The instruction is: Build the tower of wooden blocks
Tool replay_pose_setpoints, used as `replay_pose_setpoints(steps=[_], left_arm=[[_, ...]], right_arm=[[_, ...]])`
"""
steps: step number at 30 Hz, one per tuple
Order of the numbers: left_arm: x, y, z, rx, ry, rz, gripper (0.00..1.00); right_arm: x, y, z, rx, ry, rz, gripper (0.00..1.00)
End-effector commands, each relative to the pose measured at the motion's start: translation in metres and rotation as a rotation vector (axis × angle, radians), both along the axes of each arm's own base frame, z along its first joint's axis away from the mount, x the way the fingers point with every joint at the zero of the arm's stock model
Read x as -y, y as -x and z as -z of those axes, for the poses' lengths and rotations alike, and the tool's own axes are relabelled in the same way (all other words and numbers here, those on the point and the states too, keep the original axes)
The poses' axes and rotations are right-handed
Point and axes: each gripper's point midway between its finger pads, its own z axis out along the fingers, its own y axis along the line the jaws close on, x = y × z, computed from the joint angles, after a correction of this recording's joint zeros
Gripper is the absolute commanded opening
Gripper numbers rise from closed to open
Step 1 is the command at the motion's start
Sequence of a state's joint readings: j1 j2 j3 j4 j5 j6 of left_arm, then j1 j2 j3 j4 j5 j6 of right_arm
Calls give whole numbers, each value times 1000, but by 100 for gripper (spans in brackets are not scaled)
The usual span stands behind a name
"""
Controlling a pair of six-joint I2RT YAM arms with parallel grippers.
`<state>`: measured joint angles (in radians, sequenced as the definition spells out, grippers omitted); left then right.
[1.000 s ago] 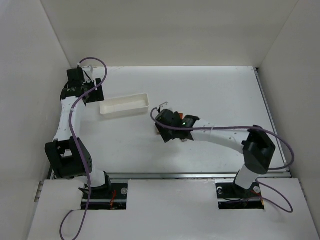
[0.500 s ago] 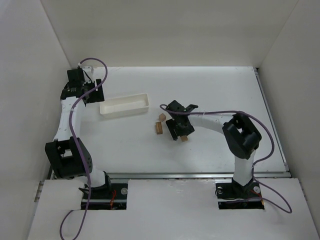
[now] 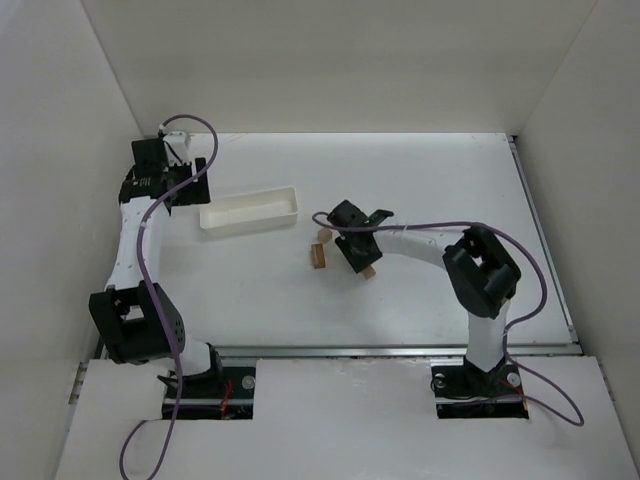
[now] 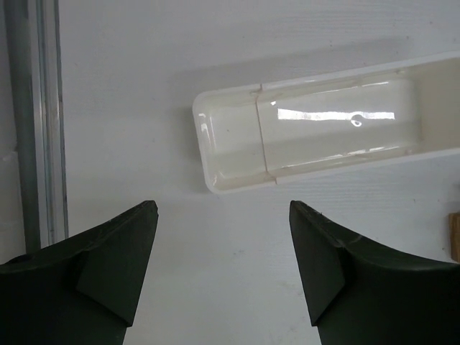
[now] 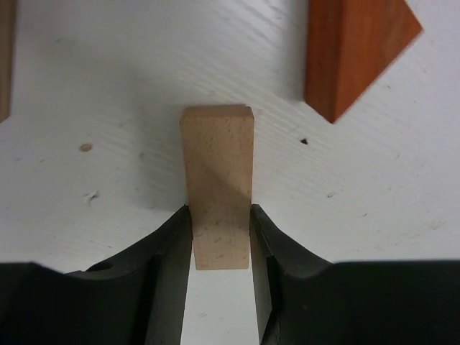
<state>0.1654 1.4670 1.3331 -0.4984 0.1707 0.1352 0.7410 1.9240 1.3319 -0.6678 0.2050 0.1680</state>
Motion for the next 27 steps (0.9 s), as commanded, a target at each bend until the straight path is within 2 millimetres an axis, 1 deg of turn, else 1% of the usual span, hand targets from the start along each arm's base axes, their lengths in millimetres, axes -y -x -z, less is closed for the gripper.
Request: replay_pose_setpoints(steps=[1, 3, 4, 5, 6, 7, 8, 9, 10, 11, 12, 14, 15, 16, 17, 18, 19, 20, 21, 22, 23, 25, 26, 27], left_arm=[[11, 4, -25, 84, -14, 102, 71], [23, 6, -24, 87, -1, 193, 71], [27, 6, -28, 100, -38, 282, 71], [42, 10, -28, 112, -14, 393, 75], [57, 21, -27, 96, -20, 490, 77], [67, 26, -28, 106, -50, 570, 77], [74, 30, -26, 112, -107, 653, 78], [92, 38, -24, 115, -125, 726, 78], [99, 41, -22, 111, -140, 768, 79], [104, 45, -22, 119, -156, 798, 79], [107, 45, -22, 123, -165, 817, 79], [111, 44, -27, 144, -161, 841, 81], [115, 47, -26, 143, -157, 864, 81], [120, 45, -32, 166, -184, 898, 82], [124, 45, -32, 174, -200, 926, 82], [129, 45, -37, 201, -226, 957, 83], [134, 44, -38, 216, -251, 982, 84], [145, 45, -43, 246, -282, 1026, 84], [151, 44, -41, 257, -317, 1079, 84], [158, 44, -38, 259, -327, 1114, 84], [177, 48, -35, 258, -330, 1185, 84], [199, 52, -31, 285, -422, 1308, 84], [204, 55, -22, 257, -507, 1339, 84], [240, 68, -23, 318, -588, 1444, 86]], right_arm=[[-20, -1, -8, 105, 50, -199, 0], [-22, 4, -7, 123, 62, -245, 0], [-27, 10, -3, 113, 56, -280, 0], [-28, 10, -11, 131, 42, -305, 0], [-38, 16, -11, 150, 24, -331, 0], [-37, 22, -7, 144, 25, -358, 0], [-38, 21, -12, 162, 15, -365, 14], [-46, 23, -17, 175, -8, -380, 52], [-46, 23, -18, 181, -18, -371, 64], [-44, 23, -19, 193, -18, -367, 67], [-45, 22, -29, 213, -35, -365, 68], [-40, 20, -34, 241, -29, -337, 73], [-40, 18, -49, 274, -58, -304, 75], [-34, 19, -52, 293, -56, -282, 77], [-31, 20, -60, 311, -70, -263, 78], [-30, 19, -69, 340, -97, -239, 83], [-25, 17, -95, 396, -168, -172, 86], [-15, 10, -106, 426, -199, -110, 87], [-3, 12, -111, 434, -224, -59, 91], [6, 10, -139, 486, -326, 37, 100], [28, -1, -146, 500, -361, 139, 100], [60, -9, -157, 507, -397, 304, 100], [75, -14, -160, 496, -429, 421, 100], [101, -22, -164, 480, -427, 523, 100]])
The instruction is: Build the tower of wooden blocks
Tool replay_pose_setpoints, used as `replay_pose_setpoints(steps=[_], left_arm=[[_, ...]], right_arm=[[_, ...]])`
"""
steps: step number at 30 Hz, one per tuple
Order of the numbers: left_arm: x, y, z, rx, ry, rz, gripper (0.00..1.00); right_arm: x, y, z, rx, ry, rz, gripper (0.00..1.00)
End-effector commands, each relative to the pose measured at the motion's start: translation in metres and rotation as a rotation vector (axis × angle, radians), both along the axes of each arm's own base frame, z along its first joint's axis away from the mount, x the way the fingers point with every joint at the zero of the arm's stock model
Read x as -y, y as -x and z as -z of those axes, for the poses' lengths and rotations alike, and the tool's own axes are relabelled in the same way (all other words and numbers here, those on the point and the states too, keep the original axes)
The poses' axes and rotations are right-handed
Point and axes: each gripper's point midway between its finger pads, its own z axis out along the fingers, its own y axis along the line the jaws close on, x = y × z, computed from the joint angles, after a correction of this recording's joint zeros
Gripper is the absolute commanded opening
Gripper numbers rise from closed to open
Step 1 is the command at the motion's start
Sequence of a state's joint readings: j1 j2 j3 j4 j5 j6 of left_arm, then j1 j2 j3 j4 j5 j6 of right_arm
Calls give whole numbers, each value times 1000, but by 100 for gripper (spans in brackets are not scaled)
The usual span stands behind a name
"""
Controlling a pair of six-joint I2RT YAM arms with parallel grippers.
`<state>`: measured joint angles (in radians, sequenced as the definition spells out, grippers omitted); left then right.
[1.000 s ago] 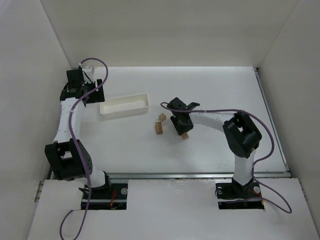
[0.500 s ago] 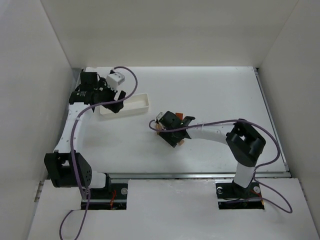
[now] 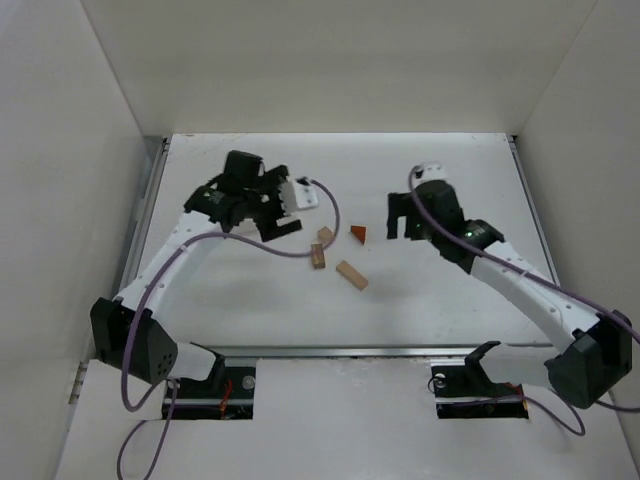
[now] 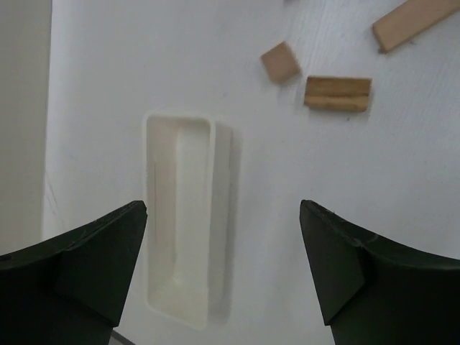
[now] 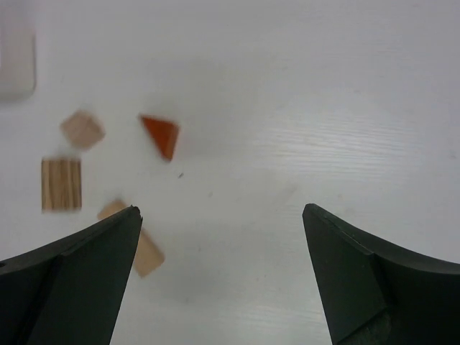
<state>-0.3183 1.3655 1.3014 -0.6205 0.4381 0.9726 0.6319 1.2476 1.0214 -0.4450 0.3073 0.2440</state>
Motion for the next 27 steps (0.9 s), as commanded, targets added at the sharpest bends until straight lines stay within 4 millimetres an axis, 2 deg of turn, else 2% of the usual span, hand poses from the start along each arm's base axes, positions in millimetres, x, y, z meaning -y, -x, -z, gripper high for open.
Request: replay_pose_setpoints(steps=[1, 2, 3, 5, 6, 7, 8, 9, 10, 11, 12, 13, 14, 15, 17, 19, 20, 21, 22, 24, 25, 27], left_arm=[[59, 16, -1, 210, -185, 284, 86], [72, 20, 1, 298, -255, 367, 86], [100, 32, 10, 380, -296, 450, 86], [130, 43, 16, 436, -296, 570, 84], [154, 50, 5, 467, -251, 654, 84], [173, 61, 31, 390, -273, 744, 84], [184, 66, 39, 352, -280, 790, 83], [193, 70, 49, 313, -296, 831, 83], [200, 73, 70, 245, -351, 905, 82], [205, 78, 81, 225, -378, 950, 81], [209, 80, 99, 201, -410, 998, 81], [209, 80, 99, 201, -410, 998, 81], [211, 78, 112, 197, -428, 1027, 81], [214, 81, 118, 196, -438, 1052, 81], [204, 85, 138, 123, -503, 1100, 79], [198, 90, 143, 65, -535, 1131, 79], [200, 93, 138, 48, -526, 1153, 79], [187, 102, 145, -16, -554, 1176, 79], [185, 103, 146, -27, -558, 1178, 79], [192, 104, 152, -24, -554, 1174, 78], [193, 103, 157, -40, -553, 1158, 78], [202, 97, 155, -53, -538, 1107, 78]], right_arm=[[47, -18, -7, -68, -178, 302, 100], [53, -23, -12, -74, -234, 342, 100], [59, -28, -16, -79, -274, 361, 100], [69, -39, -29, -71, -385, 371, 100], [70, -41, -40, -46, -427, 364, 100], [72, -48, -59, 2, -461, 354, 100], [70, -47, -59, -2, -466, 345, 100], [71, -48, -69, 24, -461, 330, 100], [72, -45, -70, 26, -453, 324, 100], [74, -44, -67, 13, -452, 329, 100], [75, -40, -76, 39, -447, 314, 100], [76, -38, -75, 45, -438, 306, 100], [75, -33, -72, 36, -442, 297, 100], [76, -31, -77, 48, -447, 294, 100], [76, -22, -78, 61, -448, 277, 100], [76, -18, -82, 80, -451, 259, 100], [77, -14, -82, 85, -453, 257, 100], [77, -14, -82, 86, -453, 257, 100], [78, -12, -81, 89, -446, 252, 100], [77, -14, -85, 111, -446, 243, 100], [74, -12, -81, 95, -452, 226, 100], [70, -11, -87, 109, -463, 192, 100]])
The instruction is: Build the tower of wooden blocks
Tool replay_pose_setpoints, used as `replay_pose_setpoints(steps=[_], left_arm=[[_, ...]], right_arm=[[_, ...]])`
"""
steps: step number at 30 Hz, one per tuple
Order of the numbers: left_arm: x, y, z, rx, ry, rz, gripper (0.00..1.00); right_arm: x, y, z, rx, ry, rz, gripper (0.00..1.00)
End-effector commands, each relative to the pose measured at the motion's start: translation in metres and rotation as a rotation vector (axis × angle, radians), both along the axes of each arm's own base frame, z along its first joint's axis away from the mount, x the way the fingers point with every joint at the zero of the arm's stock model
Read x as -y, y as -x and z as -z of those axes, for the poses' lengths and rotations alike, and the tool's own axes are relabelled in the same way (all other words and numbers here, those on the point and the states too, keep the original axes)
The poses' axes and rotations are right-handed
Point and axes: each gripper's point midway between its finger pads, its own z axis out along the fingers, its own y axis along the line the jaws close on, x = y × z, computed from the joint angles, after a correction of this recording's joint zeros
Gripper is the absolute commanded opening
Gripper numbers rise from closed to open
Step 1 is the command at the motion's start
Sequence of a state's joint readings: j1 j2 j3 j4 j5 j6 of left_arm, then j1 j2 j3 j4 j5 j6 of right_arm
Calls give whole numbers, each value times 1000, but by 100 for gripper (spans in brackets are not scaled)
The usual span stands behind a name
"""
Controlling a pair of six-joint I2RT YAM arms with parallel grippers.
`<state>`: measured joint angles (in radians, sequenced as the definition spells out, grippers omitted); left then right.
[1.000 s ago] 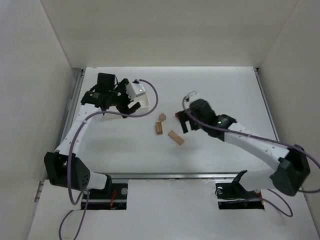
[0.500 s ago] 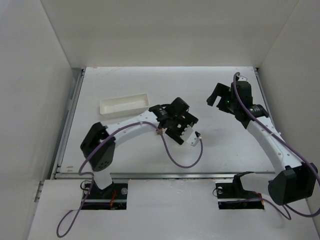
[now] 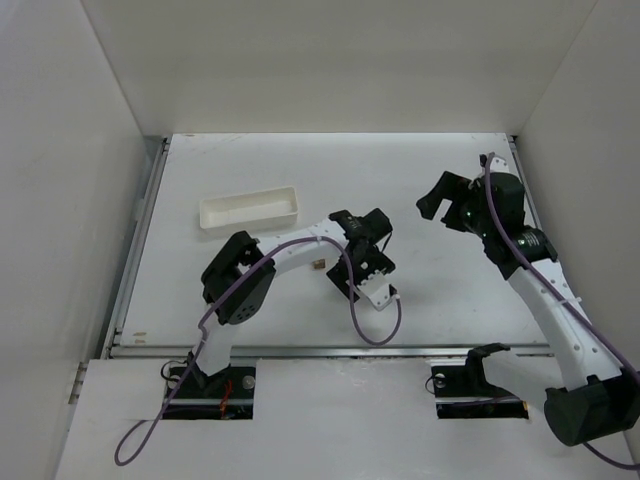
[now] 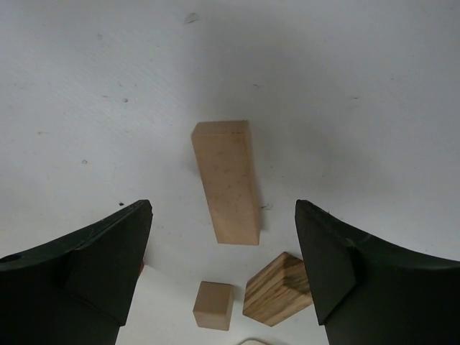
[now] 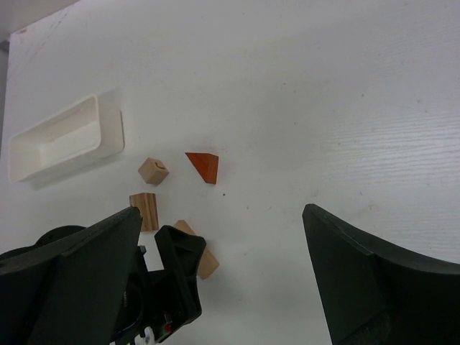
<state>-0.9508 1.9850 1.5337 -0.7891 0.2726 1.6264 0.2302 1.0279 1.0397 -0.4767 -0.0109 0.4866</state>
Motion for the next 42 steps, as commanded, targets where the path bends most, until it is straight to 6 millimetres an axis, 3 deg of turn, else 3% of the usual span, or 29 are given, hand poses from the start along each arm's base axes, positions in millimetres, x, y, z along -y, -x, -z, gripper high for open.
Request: replay_pose_setpoints(steps=[1, 4, 8, 12, 16, 21, 28, 32, 42], left_arm=[[10, 6, 1, -58, -12, -20, 78], [6, 3, 14, -74, -40, -68, 78], [4, 6, 24, -104, -60, -96, 68], [0, 7, 33, -105, -70, -127, 67], [8, -10, 31, -83, -13, -241, 60], [-7, -13, 47, -70, -32, -372, 49], [11, -19, 36, -113, 37, -567, 31], [10, -14, 47, -156, 2, -633, 23], [25, -20, 54, -283, -7, -976, 23]], right_arm=[[-7, -2, -13, 65, -5, -57, 100], [-7, 0, -16, 75, -7, -57, 100], [-6, 4, -26, 107, -5, -61, 100], [-3, 8, -33, 131, -6, -52, 100], [-2, 12, -40, 153, -10, -52, 100], [-1, 16, -41, 164, -12, -51, 100], [4, 15, -49, 187, 3, -29, 100], [9, 17, -54, 202, 20, -9, 100], [9, 17, -58, 213, 25, -15, 100]])
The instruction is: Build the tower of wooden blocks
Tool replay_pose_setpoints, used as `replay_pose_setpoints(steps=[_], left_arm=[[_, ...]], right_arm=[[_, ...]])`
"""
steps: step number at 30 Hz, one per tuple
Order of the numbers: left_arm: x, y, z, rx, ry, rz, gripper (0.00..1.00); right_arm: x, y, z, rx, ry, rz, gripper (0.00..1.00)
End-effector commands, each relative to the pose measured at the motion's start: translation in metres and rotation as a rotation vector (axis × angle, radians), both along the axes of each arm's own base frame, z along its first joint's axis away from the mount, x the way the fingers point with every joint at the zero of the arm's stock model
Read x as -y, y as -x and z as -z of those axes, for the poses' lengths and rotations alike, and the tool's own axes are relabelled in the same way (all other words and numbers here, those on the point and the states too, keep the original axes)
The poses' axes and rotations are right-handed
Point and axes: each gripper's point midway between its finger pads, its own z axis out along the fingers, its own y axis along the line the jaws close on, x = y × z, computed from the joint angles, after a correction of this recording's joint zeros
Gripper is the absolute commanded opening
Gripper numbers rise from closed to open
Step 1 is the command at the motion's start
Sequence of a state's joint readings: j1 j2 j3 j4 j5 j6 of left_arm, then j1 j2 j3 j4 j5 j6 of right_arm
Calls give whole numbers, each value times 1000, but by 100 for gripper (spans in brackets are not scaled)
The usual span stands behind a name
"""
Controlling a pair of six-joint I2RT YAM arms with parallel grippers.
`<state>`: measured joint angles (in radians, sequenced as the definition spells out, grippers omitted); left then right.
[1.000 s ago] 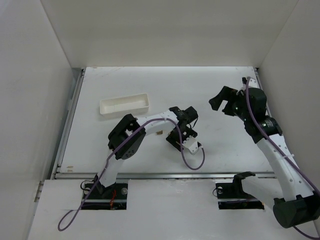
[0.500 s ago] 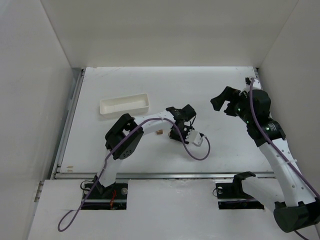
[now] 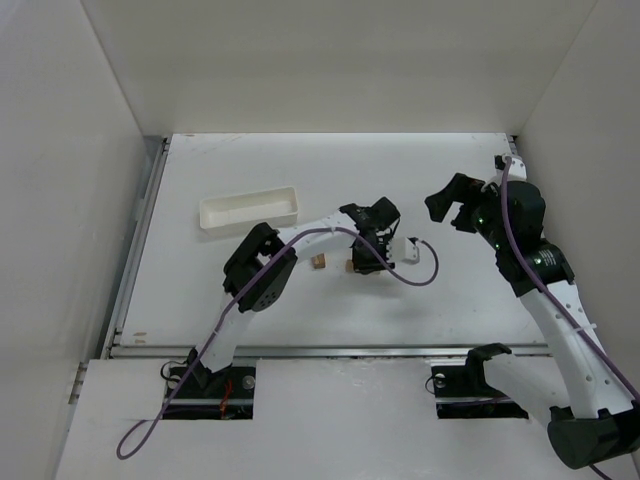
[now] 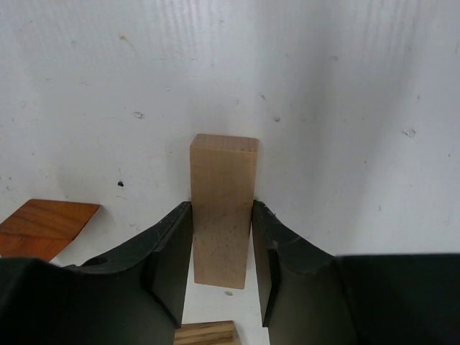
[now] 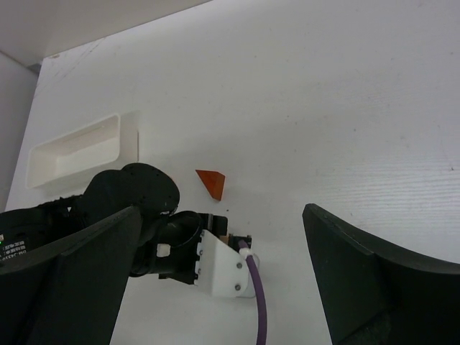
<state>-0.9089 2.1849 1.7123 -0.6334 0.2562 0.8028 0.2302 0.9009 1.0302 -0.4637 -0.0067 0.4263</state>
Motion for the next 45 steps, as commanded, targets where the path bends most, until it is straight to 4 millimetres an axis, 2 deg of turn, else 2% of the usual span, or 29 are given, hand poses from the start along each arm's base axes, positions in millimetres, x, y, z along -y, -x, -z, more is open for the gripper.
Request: replay_pose_setpoints(steps=[1, 4, 7, 11, 14, 20, 21, 23, 27, 30, 31, 32, 36, 38, 42, 43, 45], left_arm=[[-5, 11, 21, -112, -33, -170, 23], [-9, 10, 24, -134, -37, -273, 23], [-21, 3, 30, -161, -33, -377, 23], [-32, -7, 37, -89, -61, -428, 23], [-35, -14, 37, -26, -81, -419, 23], [-34, -13, 32, 41, -90, -356, 25], [-39, -17, 35, 77, -110, -337, 25], [-35, -12, 36, 101, -120, -311, 26], [-33, -16, 33, 114, -114, -288, 28], [-35, -13, 30, 109, -121, -253, 33], [-38, -9, 34, 98, -131, -236, 33], [-35, -12, 29, 113, -115, -226, 33], [-36, -2, 33, 98, -137, -123, 33], [-32, 0, 28, 79, -125, -93, 34], [-30, 12, 30, 17, -118, -62, 43], [-31, 15, 31, 1, -120, -68, 50], [-29, 17, 31, -13, -113, -79, 57]], right_arm=[[2, -2, -22, 72, -1, 4, 100], [2, -2, -22, 72, -1, 4, 100], [2, 0, -25, 81, -3, 4, 100], [2, 0, -25, 81, -4, 4, 100], [2, 0, -25, 81, -4, 4, 100], [3, 3, -25, 81, -4, 4, 100], [3, 3, -25, 81, -4, 4, 100], [3, 3, -25, 81, -4, 4, 100], [3, 3, -25, 81, -4, 4, 100], [3, 5, -24, 83, -4, 4, 100], [3, 5, -24, 83, -4, 4, 100], [3, 5, -24, 83, -4, 4, 100], [3, 5, -24, 83, -4, 4, 100], [3, 5, -24, 83, -4, 4, 100], [4, 7, -27, 92, -6, 4, 100], [4, 7, -27, 92, -6, 4, 100], [4, 9, -27, 92, -6, 4, 100]])
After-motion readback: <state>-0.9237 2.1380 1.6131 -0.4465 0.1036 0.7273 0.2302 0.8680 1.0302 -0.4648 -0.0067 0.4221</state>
